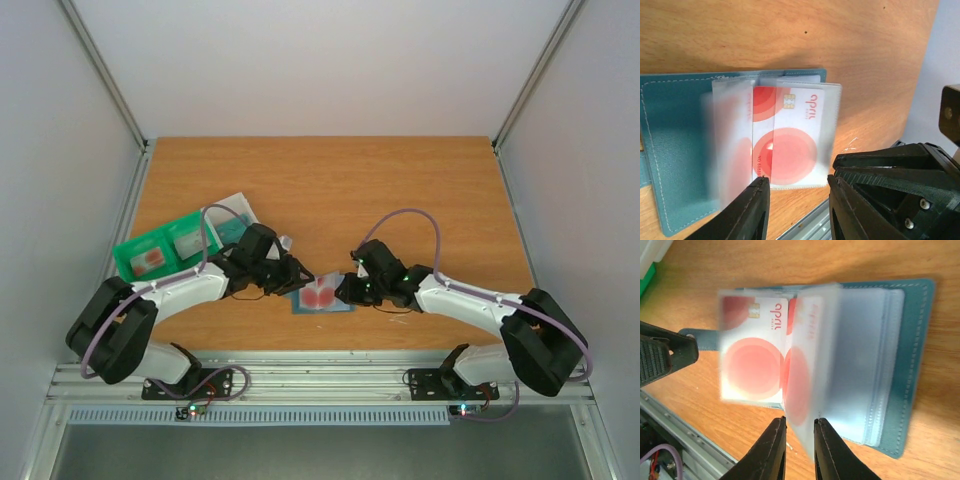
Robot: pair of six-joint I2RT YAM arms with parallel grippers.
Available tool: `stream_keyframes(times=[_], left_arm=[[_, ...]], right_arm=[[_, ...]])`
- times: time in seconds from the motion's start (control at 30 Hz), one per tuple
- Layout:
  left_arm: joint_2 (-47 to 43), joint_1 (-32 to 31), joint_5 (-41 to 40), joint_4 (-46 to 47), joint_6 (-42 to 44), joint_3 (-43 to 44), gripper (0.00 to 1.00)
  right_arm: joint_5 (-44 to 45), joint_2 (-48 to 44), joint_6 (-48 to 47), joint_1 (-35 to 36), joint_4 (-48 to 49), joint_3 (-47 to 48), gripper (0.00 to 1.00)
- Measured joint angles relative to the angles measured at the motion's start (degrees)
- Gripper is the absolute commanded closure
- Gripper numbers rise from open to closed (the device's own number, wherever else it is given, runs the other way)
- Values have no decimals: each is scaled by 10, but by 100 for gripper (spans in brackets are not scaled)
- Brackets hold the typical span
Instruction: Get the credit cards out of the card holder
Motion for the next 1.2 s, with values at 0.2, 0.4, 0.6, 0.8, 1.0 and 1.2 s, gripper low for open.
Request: stream_keyframes(times=[0.2,0.4,0.6,0.8,1.0,1.2], left_arm=[[-8,0,-7,-16,5,7,64],[13,0,-3,-4,9,7,64],[80,0,10,52,2,5,64],[126,0,22,90,-1,3,67],[149,0,35,125,-5,3,70],[166,0,43,150,-18,3,82]], right_arm=[[35,-19,-20,0,-47,28,81],[37,11,-28,-3,-46,43,83],[37,57,-33,-10,-37,46,86],[37,83,-34,-17,-24,46,87],[36,97,-33,-20,-6,34,87],[34,102,-31,-21,8,29,87]])
